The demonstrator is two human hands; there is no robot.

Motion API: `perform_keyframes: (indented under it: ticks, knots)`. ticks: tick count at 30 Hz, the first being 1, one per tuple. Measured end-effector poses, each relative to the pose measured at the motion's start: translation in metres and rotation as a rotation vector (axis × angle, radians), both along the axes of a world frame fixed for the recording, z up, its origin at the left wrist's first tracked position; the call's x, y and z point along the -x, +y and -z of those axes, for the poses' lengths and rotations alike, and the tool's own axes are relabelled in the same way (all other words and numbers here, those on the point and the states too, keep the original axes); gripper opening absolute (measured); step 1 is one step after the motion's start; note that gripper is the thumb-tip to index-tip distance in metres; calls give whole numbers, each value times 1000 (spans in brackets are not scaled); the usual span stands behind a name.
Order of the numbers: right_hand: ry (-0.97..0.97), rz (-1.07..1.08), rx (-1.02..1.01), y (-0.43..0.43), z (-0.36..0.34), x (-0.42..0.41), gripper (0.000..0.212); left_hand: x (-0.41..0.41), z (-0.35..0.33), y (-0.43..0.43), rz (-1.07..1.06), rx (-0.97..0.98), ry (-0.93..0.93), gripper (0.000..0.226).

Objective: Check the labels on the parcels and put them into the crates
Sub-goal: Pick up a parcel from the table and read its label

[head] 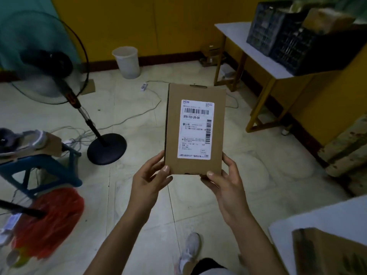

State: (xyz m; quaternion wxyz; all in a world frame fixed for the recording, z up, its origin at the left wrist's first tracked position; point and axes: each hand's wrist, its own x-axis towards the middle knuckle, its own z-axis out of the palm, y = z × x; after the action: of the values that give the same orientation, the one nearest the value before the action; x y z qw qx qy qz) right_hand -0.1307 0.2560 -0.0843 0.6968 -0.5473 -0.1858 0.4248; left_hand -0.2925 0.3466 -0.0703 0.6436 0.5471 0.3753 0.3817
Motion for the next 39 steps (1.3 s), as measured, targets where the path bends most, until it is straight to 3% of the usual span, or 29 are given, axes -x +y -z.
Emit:
perform_keyframes:
  ticks: [6, 11, 22, 27, 31, 39]
  knots:
    - [136, 164, -78, 104, -26, -75, 50, -100, -21, 98, 110, -23, 7, 62]
    - [179, 231, -42, 153, -25, -133, 36, -180, -11, 148, 251, 10, 21, 43]
    - [120, 568, -43, 327, -23, -305, 35, -388, -3, 353, 553, 16, -17, 38]
    - [-48, 646, 13, 386, -43, -377, 38, -477, -24, 445, 604, 0, -83, 68]
    - [-30, 720, 60, 407, -38, -423, 34, -539, -32, 500, 568, 28, -137, 87]
    - [-158, 740, 36, 457, -25, -553, 41, -673, -20, 562, 576, 6, -137, 90]
